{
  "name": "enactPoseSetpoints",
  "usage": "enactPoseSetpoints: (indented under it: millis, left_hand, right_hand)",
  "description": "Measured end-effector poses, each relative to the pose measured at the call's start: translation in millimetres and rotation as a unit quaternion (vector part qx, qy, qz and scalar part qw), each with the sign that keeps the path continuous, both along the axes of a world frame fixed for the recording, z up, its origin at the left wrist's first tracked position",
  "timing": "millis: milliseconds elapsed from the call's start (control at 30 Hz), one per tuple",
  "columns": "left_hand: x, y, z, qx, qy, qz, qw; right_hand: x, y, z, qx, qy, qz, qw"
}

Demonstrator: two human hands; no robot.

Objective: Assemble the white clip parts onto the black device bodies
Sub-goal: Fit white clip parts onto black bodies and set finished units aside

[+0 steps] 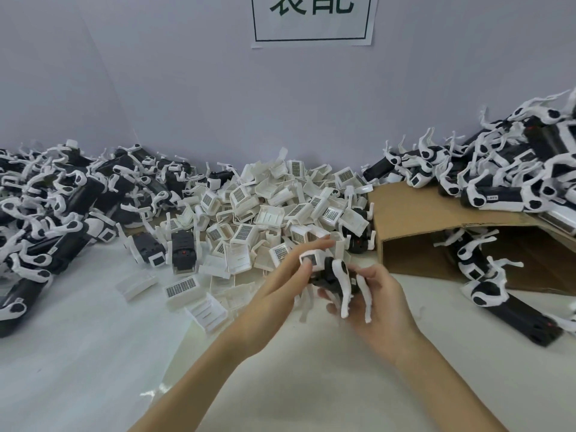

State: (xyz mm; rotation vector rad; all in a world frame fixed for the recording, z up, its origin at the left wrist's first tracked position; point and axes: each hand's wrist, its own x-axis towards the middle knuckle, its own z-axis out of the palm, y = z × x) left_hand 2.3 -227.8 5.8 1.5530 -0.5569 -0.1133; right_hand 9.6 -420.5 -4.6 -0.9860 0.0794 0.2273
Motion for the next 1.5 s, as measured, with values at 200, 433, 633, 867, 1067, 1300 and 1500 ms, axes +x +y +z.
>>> enactPoseSetpoints:
  millis: [200, 433, 633, 867, 1067, 1300, 1500]
  left_hand:
    - [-0.8, -5.9, -1.8, -0.009, -0.019, 0.078, 0.997]
    - [-2.2, -6.9, 1.5, -0.016, -0.022, 0.172, 0.985]
    - [10.5, 31.8, 14.6, 0.054, -0.183, 0.158, 0.969]
    - [12.2, 27.0, 3.7, 0.024, -0.190, 0.148, 0.970]
    - [6.0, 14.5, 6.0, -0.143, -0.130, 0.272, 0.943]
    - [9.2, 17.4, 7.5, -0.157, -0.097, 0.326, 0.927]
    - [17.4, 25.9, 13.5, 0.010, 0.060, 0.200, 0.978]
  right_hand:
    - [-5.4, 3.3, 0.8, -0.042, -0.107, -0.075, 0.991]
    - [-16.3, 15.6, -2.0, -0.255, -0.323, -0.128, 0.903]
    - [-11.8, 11.1, -5.1, -0.472, -0.397, -0.056, 0.785]
    - [-8.9, 4.0, -2.6, -0.523, -0.516, -0.169, 0.657]
    - [-22.6, 24.9, -5.2, -0.521, -0.506, -0.122, 0.676]
    - [-36.6, 45.6, -10.2, -0.535, -0.409, -0.107, 0.731]
    - [-26.0, 37.7, 1.7, -0.312, -0.166, -0.071, 0.933]
